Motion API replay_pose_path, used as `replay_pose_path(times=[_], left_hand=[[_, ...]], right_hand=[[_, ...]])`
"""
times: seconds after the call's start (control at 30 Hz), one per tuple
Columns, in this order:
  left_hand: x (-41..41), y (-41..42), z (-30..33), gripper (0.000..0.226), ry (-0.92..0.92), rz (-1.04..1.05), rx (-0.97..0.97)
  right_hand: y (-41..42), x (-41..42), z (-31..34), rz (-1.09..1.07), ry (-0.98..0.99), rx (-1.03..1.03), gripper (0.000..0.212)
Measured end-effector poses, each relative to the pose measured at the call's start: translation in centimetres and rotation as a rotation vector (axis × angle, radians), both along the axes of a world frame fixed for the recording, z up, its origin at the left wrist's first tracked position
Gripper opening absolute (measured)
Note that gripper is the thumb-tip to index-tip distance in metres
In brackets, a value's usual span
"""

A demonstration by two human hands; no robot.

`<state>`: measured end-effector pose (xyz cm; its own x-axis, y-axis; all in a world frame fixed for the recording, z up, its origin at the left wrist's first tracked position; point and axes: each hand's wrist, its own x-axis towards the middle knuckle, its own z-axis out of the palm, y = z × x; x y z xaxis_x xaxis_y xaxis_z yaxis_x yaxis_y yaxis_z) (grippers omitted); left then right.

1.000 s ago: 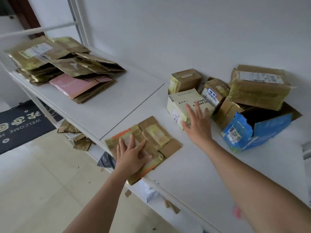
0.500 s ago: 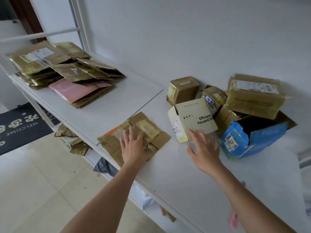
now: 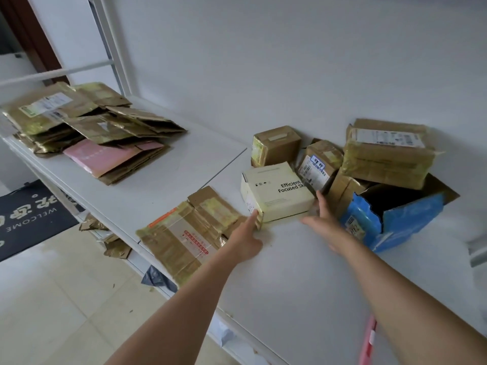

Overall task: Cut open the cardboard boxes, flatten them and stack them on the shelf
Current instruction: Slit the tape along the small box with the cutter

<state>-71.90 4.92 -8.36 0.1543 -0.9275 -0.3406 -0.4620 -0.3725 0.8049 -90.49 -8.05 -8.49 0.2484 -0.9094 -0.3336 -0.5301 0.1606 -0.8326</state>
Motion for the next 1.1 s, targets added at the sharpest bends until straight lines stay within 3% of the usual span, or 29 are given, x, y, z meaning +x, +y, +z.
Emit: replay_pose_path(times=[0.1,0.23,0.37,0.47,0.63,0.83,0.97,1.1], left_hand=[[-0.5,0.9,-0.1,0.085,0.107,0.056,-0.066],[-1.9,3.1,1.0,0.078,0.212,0.108,-0.228],[-3.6,5.0,3.2,0.063,0.333,0.12,-0.394],[-4.7,6.1,4.8,0.05,0.352,0.149,-0.445],[-5.8,7.7,6.2,0.034,0.268,0.172,-0.392],[-6.9,9.2,5.6,0.036,0.155,0.258,-0.259],[-6.7,10.1,5.1,0.019,0.279,0.305,-0.234],[-5.9,10.3,4.5,0.018,0.313,0.335,-0.229]], right_hand=[[2.8,-1.3,0.1,0.001,-0.024,-0.102,0.092],[8.0,-4.1,1.7,-0.044,-0.118,-0.274,0.07],[13.3,-6.7,4.5,-0.085,-0.201,-0.26,0.041],[17.1,-7.5,6.0,-0.107,-0.179,-0.211,0.039],[21.2,-7.5,5.7,-0.211,-0.246,-0.175,0.03],[23.7,-7.1,4.6,-0.293,-0.245,-0.115,0.024],[24.3,-6.8,4.2,-0.235,-0.248,-0.124,0.018],[24.2,-6.7,3.8,-0.161,-0.268,-0.087,0.021]])
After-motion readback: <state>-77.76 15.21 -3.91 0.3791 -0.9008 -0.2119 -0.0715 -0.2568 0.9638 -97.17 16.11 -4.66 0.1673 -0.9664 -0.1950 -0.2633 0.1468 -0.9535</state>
